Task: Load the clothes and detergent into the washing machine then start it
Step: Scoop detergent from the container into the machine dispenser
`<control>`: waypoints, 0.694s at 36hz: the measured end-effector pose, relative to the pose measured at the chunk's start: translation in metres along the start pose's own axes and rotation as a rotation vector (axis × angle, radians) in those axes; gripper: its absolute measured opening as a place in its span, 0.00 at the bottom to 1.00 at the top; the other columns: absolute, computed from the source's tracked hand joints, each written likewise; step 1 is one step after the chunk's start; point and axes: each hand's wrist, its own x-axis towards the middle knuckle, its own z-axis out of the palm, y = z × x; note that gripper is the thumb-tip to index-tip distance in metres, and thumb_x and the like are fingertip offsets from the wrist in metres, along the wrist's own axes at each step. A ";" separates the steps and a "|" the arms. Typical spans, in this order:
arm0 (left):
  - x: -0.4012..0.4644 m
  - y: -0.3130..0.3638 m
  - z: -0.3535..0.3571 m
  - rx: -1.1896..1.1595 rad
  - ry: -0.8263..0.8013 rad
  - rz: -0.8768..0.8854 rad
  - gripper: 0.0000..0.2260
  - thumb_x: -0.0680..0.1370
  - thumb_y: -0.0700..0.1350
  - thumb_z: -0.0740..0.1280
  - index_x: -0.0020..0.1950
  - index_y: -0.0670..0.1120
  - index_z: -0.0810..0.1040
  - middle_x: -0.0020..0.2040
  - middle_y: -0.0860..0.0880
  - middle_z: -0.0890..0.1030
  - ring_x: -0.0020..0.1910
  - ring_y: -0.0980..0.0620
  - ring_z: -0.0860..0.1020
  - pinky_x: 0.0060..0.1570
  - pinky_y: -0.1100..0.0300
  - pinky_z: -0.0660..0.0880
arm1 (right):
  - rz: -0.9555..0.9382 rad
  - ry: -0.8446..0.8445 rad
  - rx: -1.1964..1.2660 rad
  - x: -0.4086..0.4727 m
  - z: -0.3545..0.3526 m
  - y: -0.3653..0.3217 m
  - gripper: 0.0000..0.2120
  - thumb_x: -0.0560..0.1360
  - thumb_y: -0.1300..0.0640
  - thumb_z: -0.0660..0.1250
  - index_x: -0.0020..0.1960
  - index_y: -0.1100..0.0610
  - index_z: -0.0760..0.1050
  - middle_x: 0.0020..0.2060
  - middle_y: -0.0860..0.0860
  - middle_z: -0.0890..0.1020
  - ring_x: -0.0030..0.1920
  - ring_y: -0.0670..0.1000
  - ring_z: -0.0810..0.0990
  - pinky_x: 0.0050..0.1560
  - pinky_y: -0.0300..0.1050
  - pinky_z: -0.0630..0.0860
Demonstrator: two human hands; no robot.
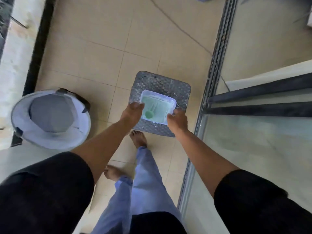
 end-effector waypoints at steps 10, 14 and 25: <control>-0.033 0.012 -0.021 -0.084 0.087 0.035 0.21 0.73 0.63 0.64 0.55 0.48 0.82 0.52 0.43 0.82 0.57 0.39 0.82 0.65 0.36 0.78 | -0.164 0.093 -0.093 -0.025 -0.007 -0.028 0.08 0.77 0.62 0.61 0.41 0.54 0.71 0.41 0.56 0.78 0.41 0.57 0.74 0.38 0.45 0.61; -0.066 0.024 -0.046 -0.116 0.149 0.059 0.27 0.76 0.60 0.64 0.68 0.45 0.79 0.64 0.39 0.82 0.64 0.37 0.80 0.66 0.37 0.78 | -0.274 0.089 -0.102 -0.051 -0.010 -0.062 0.08 0.77 0.63 0.62 0.39 0.59 0.70 0.34 0.55 0.75 0.37 0.59 0.72 0.34 0.49 0.59; -0.167 0.006 -0.145 -0.182 0.545 0.225 0.20 0.84 0.57 0.62 0.73 0.49 0.75 0.67 0.47 0.81 0.67 0.44 0.77 0.67 0.49 0.72 | -0.670 0.017 -0.115 -0.160 -0.003 -0.173 0.09 0.75 0.61 0.63 0.38 0.62 0.69 0.29 0.53 0.69 0.34 0.60 0.68 0.36 0.52 0.62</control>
